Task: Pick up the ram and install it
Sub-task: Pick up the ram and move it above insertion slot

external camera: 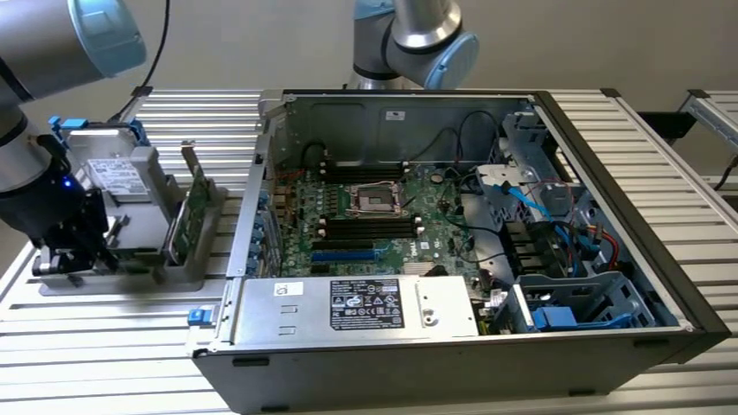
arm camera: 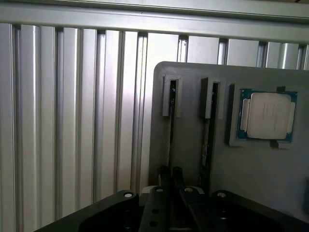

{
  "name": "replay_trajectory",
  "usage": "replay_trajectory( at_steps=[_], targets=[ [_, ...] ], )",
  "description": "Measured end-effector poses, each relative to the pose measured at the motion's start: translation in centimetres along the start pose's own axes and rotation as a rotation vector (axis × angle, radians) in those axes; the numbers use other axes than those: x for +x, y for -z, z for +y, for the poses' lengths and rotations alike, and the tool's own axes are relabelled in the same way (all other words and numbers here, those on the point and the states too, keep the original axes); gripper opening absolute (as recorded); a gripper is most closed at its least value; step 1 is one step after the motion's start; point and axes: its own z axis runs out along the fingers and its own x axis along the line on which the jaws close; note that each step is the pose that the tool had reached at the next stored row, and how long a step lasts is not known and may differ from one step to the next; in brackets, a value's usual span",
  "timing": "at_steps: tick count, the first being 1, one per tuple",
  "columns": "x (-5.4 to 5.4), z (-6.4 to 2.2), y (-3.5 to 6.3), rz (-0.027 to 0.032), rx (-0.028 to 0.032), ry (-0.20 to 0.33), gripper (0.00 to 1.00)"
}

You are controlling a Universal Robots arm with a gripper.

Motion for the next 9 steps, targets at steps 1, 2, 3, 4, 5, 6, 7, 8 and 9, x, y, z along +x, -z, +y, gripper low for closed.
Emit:
replay_trajectory(
  at_steps=[1,2,3,4,5,6,7,8,9],
  targets=[
    [0.0,-0.01,0.17,-0.0017,0.0000,0.000,0.13],
    [0.0,-0.01,0.35,-0.0034,0.0000,0.000,0.13],
    [0.0,-0.02,0.51,-0.0048,0.0002,0.000,0.13],
    [0.0,-0.02,0.68,-0.0060,0.0002,0.000,0.13],
    [0.0,-0.03,0.84,-0.0072,0.0003,0.000,0.13],
    [0.0,-0.03,1.03,-0.0084,0.0004,0.000,0.13],
    [0.0,-0.04,1.25,-0.0099,0.0004,0.000,0.13],
    [0.0,-0.05,1.48,-0.0116,0.0004,0.000,0.13],
    [0.0,-0.06,1.76,-0.0131,0.0005,0.000,0.13]
  ],
)
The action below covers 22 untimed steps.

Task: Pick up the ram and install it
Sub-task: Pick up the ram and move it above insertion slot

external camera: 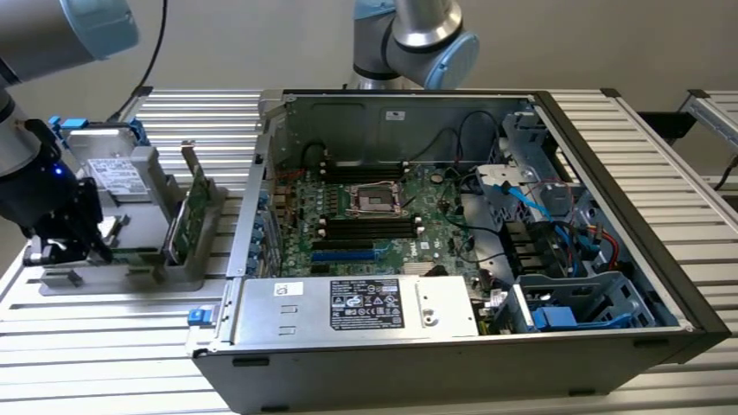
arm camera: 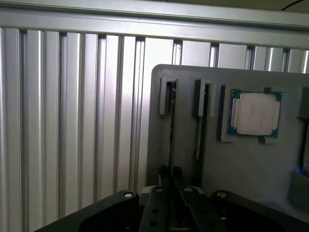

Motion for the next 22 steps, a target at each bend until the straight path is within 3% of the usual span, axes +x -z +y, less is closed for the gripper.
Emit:
replay_trajectory(
  at_steps=[12,22],
  targets=[
    [-0.1,-0.42,3.44,-0.0140,0.0001,0.000,0.13],
    [-0.1,-3.00,5.64,-0.0373,-0.0056,-0.001,0.13]
  ],
)
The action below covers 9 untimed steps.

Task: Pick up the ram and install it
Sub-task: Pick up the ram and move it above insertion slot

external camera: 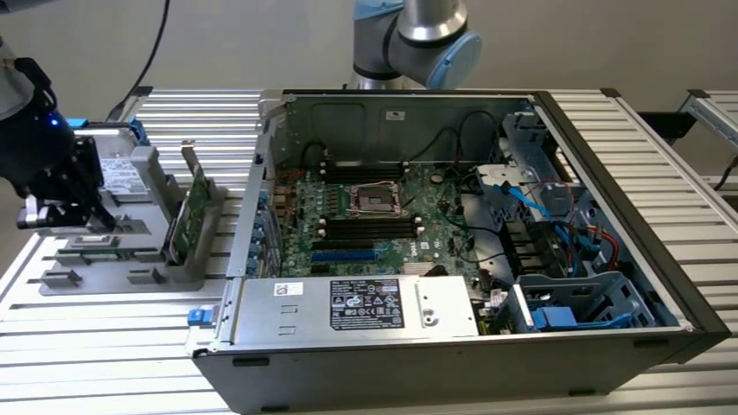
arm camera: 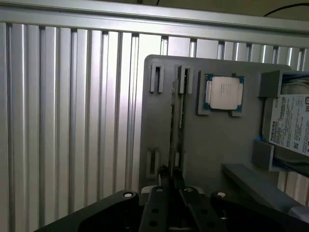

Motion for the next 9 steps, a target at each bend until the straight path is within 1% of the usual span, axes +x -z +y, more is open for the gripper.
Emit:
replay_trajectory(
  at_steps=[9],
  targets=[
    [-0.1,-2.48,2.10,-0.0170,-0.0078,-0.001,0.13]
  ],
)
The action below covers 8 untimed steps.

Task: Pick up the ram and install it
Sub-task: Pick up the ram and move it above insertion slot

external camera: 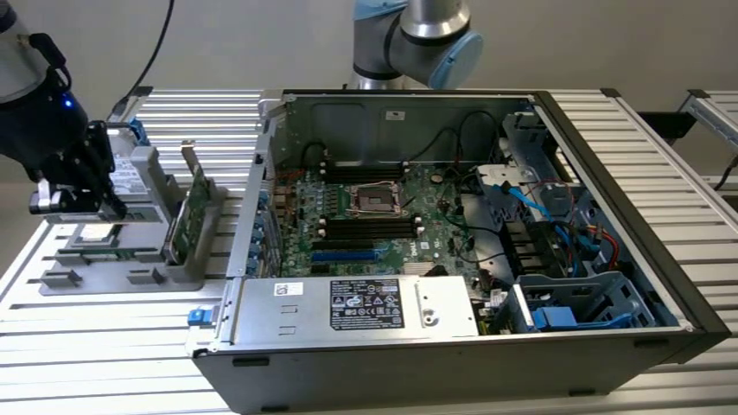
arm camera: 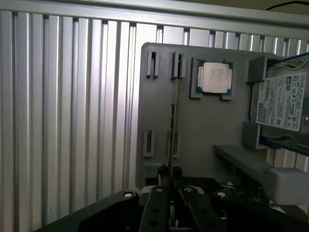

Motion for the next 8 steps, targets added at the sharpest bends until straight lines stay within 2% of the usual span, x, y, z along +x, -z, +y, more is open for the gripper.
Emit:
replay_trajectory(
  at_steps=[5,6,8],
  targets=[
    [-0.1,-1.32,1.15,-0.0085,-0.0048,-0.001,0.13],
    [-0.1,-1.88,1.58,-0.0120,-0.0069,-0.001,0.13],
    [-0.1,-2.46,2.02,-0.0157,-0.0093,-0.001,0.13]
  ],
)
